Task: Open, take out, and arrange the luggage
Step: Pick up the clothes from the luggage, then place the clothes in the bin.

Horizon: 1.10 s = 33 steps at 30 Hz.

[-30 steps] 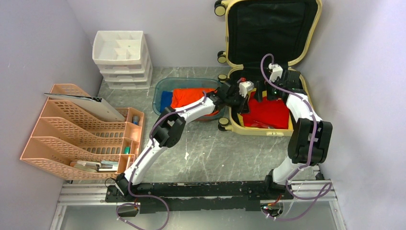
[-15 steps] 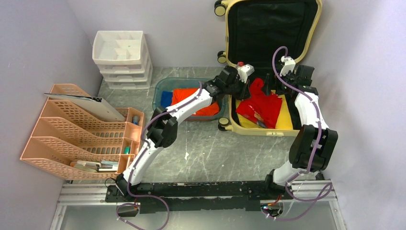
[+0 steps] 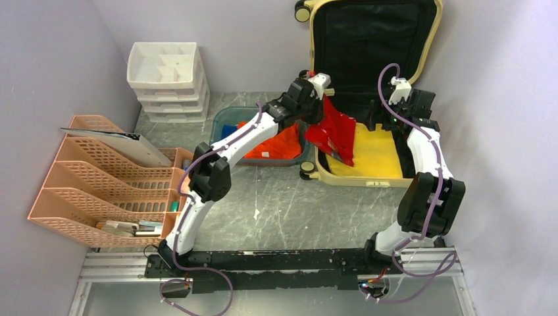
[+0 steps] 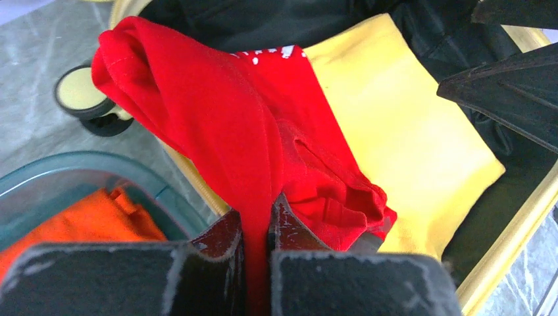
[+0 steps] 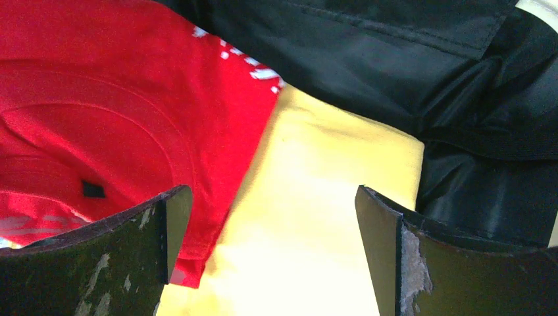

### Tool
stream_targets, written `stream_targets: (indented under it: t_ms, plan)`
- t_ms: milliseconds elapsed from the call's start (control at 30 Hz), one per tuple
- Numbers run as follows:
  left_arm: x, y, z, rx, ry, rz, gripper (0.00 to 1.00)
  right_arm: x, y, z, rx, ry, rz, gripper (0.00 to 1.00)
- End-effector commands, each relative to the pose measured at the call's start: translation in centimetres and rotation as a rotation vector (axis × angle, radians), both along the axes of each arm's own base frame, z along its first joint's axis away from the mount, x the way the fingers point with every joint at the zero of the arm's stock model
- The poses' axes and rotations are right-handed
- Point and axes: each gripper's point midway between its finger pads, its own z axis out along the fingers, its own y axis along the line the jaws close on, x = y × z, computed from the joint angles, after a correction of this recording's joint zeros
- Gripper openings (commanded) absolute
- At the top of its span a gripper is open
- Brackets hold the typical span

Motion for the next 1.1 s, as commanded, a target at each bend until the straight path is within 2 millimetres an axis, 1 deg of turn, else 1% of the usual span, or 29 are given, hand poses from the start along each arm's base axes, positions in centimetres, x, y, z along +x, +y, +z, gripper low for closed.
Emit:
stream_targets:
  t_ms: [0,67,133,233,300,367,567,667,733,800,833,900,1067]
  plan:
    - [0.4,3.4,8.1,-0.030,-0.135,0.121,0.05,0.3,-0.6,3.2,-0.023,-0.090,-0.029,1.00]
    - [1.2,5.3,8.4,-0.003,-0.145,0.188,0.05,0.2,-0.5,3.2,-0.019,-0.090,-0.026,1.00]
    - [1.7,6.9,8.2,0.018,-0.141,0.221,0.05,0.2,-0.4,3.2,-0.018,-0.090,-0.021,1.00]
    - [2.3,9.4,7.2,0.057,-0.127,0.236,0.05,0.0,-0.4,3.4,-0.025,-0.098,-0.021,1.00]
    - [2.8,11.5,5.6,0.085,-0.099,0.251,0.05,0.0,-0.4,3.5,-0.029,-0.106,-0.021,1.00]
    - [3.1,13.9,3.4,0.130,-0.071,0.268,0.05,-0.2,-0.4,3.5,-0.032,-0.105,-0.020,1.00]
    - [4.5,21.0,-0.9,0.202,-0.044,0.326,0.05,-0.3,-0.2,3.2,-0.028,-0.102,-0.007,1.00]
    - [4.7,23.3,-3.5,0.222,0.007,0.324,0.05,-0.3,-0.2,3.1,-0.027,-0.098,-0.006,1.00]
    - [4.6,24.4,-4.8,0.243,0.034,0.322,0.05,-0.3,-0.1,3.0,-0.025,-0.098,-0.003,1.00]
    - [4.4,25.2,-5.7,0.255,0.050,0.331,0.05,-0.4,-0.1,2.9,-0.024,-0.094,-0.003,1.00]
    - [4.3,25.4,-5.8,0.255,0.056,0.335,0.05,-0.4,-0.1,2.9,-0.024,-0.094,-0.003,1.00]
    - [4.2,25.6,-5.5,0.253,0.059,0.343,0.05,-0.4,-0.1,2.8,-0.025,-0.093,-0.002,1.00]
    - [3.8,26.0,-3.7,0.214,0.074,0.399,0.05,-0.4,-0.1,2.5,-0.027,-0.089,-0.001,1.00]
